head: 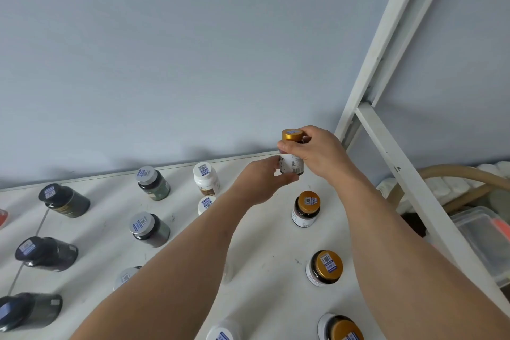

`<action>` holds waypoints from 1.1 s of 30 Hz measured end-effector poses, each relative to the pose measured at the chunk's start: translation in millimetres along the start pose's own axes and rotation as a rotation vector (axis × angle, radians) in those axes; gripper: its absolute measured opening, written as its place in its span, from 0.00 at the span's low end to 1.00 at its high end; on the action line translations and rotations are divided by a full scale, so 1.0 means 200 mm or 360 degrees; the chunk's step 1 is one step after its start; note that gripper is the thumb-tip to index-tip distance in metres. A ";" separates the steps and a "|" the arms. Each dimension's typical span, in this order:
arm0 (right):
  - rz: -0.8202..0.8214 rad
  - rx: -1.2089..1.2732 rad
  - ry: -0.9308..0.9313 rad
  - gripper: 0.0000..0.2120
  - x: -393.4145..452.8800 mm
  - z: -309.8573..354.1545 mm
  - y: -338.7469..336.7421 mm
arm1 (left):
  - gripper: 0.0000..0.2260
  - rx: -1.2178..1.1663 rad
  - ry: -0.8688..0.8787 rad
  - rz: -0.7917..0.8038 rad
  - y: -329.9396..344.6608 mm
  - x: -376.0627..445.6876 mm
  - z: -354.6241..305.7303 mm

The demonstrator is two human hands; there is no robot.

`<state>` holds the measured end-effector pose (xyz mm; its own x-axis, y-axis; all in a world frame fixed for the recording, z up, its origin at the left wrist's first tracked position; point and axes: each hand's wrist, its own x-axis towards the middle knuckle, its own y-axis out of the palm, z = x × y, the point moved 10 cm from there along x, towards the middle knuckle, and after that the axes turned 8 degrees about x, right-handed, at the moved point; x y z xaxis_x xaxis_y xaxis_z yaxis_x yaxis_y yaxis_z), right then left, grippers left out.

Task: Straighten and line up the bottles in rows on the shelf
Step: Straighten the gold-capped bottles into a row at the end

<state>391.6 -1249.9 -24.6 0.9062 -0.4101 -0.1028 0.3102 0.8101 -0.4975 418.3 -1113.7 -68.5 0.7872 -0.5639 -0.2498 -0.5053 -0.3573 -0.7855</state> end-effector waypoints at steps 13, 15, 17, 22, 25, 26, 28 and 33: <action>-0.0028 -0.0090 0.0017 0.27 -0.02 0.02 -0.03 | 0.22 0.0135 0.0109 0.0111 -0.01 0.00 -0.05; -0.0026 -0.0094 0.0018 0.28 -0.02 0.02 -0.03 | 0.23 0.0177 0.0104 0.0105 -0.01 0.00 -0.04; -0.0029 -0.0086 0.0025 0.27 -0.02 0.00 -0.02 | 0.24 0.0266 0.0094 0.0069 -0.01 0.01 -0.04; 0.0012 -0.0021 0.0070 0.25 -0.02 -0.10 0.04 | 0.26 0.0791 0.0167 -0.0105 -0.05 0.01 -0.04; 0.0056 -0.0019 0.0112 0.24 -0.03 -0.17 0.10 | 0.25 0.0872 0.0203 -0.0140 -0.06 0.01 -0.03; 0.0062 -0.0022 0.0134 0.24 -0.03 -0.19 0.12 | 0.25 0.0885 0.0201 -0.0142 -0.06 0.00 -0.02; 0.0068 -0.0009 0.0164 0.24 -0.04 -0.22 0.14 | 0.25 0.0884 0.0198 -0.0136 -0.07 0.01 -0.01; 0.0118 -0.0041 0.0169 0.24 -0.01 -0.23 0.16 | 0.26 0.0839 0.0191 -0.0134 -0.09 0.00 0.00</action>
<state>386.6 -1241.8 -80.8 0.8905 -0.3926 -0.2298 0.2347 0.8293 -0.5072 427.0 -1108.2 -54.7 0.7560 -0.6412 -0.1316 -0.1722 -0.0009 -0.9851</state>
